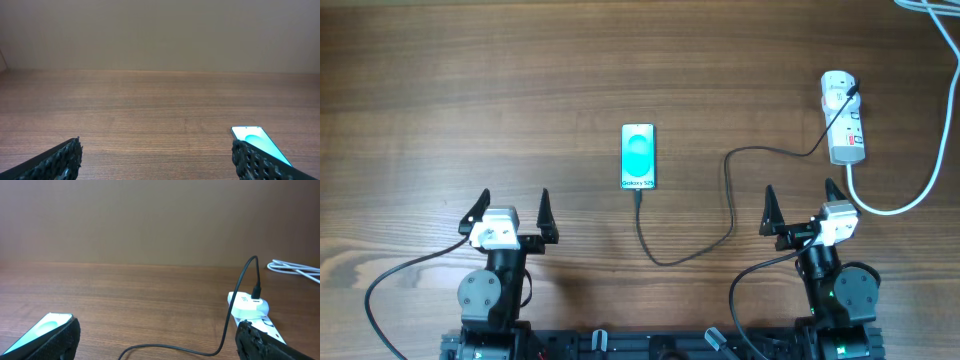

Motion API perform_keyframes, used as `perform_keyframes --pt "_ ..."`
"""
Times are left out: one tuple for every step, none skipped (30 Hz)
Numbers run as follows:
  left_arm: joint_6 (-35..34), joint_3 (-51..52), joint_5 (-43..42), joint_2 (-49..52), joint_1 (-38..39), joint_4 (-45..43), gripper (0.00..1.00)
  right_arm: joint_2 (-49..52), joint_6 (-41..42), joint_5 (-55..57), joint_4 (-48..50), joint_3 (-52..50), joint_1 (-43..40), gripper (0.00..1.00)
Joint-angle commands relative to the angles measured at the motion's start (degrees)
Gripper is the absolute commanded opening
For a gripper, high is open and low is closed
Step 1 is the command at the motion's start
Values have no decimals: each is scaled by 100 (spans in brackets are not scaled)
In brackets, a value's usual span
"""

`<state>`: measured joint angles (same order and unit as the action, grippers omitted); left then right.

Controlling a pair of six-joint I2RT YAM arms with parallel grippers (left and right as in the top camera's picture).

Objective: Plug charger to phone and switch on socket

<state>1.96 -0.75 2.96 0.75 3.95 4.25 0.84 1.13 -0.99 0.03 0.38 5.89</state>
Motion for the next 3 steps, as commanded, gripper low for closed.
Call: perform_keyframes --pt "103 39 -52 -59 -48 -17 100 -63 -98 96 28 -9 -31 100" --pt "103 39 -52 -59 -48 -17 100 -63 -98 96 28 -9 -31 100" --pt "103 39 -52 -59 -48 -17 100 -63 -98 96 28 -9 -31 100"
